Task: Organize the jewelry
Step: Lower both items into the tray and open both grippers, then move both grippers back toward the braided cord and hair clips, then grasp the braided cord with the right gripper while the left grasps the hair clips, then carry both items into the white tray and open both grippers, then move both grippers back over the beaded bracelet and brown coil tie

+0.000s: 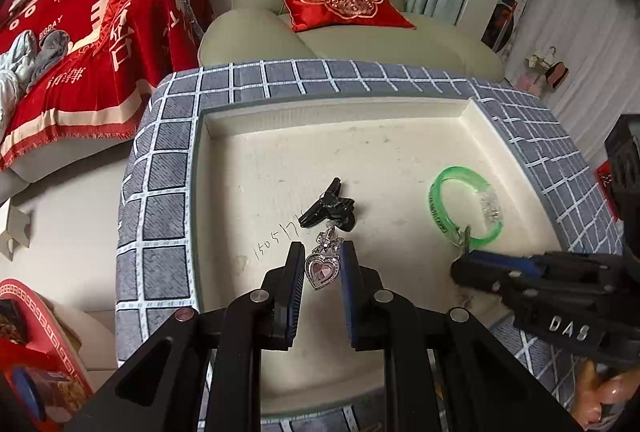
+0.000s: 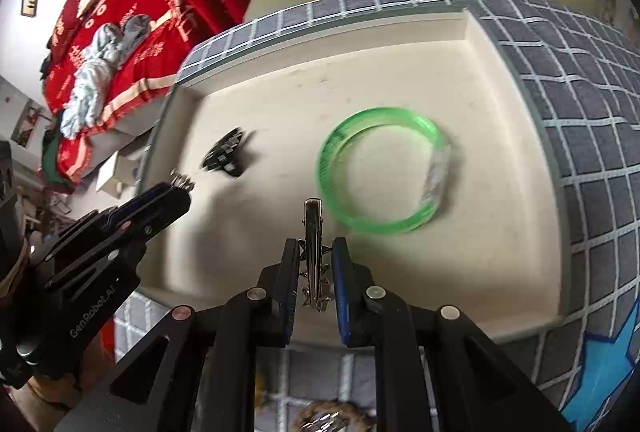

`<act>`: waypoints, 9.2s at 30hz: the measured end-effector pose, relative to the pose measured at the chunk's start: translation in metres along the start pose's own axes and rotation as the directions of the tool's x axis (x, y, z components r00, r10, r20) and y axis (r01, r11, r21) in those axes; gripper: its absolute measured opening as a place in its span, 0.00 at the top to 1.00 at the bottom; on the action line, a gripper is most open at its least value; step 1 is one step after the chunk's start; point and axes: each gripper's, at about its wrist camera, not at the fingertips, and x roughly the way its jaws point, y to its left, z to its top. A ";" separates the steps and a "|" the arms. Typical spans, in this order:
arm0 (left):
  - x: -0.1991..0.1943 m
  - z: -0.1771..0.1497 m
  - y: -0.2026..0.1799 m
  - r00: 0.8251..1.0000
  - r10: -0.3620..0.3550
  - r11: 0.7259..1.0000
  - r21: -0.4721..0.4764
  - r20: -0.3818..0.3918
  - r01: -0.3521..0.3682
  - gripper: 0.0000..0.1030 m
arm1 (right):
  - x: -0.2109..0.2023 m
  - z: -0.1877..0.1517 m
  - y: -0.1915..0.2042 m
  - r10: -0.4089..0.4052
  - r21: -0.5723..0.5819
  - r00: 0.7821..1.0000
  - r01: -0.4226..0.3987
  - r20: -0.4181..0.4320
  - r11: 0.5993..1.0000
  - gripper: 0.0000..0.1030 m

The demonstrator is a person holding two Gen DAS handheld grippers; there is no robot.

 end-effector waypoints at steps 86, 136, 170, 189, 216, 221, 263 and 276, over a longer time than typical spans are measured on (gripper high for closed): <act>-0.042 -0.124 -0.011 0.995 0.082 0.965 0.245 0.053 -0.092 0.00 | -0.060 -0.143 -0.011 -0.240 -0.021 0.967 0.243 0.085 0.970 0.20; -0.076 -0.135 -0.005 0.993 -0.112 0.982 0.156 0.027 0.106 0.78 | -0.082 -0.151 0.001 -0.166 -0.072 0.980 0.174 0.107 0.982 0.94; -0.111 -0.119 0.006 0.987 -0.110 0.990 0.096 0.119 0.099 0.78 | -0.123 -0.134 0.019 -0.161 -0.101 0.962 0.187 0.221 0.977 0.95; -0.086 -0.005 0.006 0.984 -0.090 0.996 0.015 0.151 0.089 0.78 | -0.096 -0.034 0.005 -0.088 -0.050 0.977 0.100 0.196 0.994 0.95; 0.014 -0.001 -0.024 0.999 0.052 0.993 0.105 -0.013 -0.051 0.78 | -0.010 0.020 -0.037 -0.192 0.026 0.974 0.190 0.124 0.981 0.95; 0.014 -0.002 -0.024 0.998 0.066 0.992 0.104 0.000 -0.066 0.78 | -0.010 0.021 -0.037 -0.184 0.028 0.974 0.182 0.129 0.983 0.94; -0.055 -0.024 -0.011 0.995 0.052 0.998 0.042 0.088 -0.056 0.78 | -0.099 -0.069 -0.022 -0.025 0.074 0.974 0.008 0.225 0.997 0.21; -0.078 -0.038 0.003 0.994 0.035 0.999 0.001 0.100 -0.035 0.78 | -0.108 -0.108 -0.020 -0.003 0.090 0.973 -0.019 0.231 0.996 0.00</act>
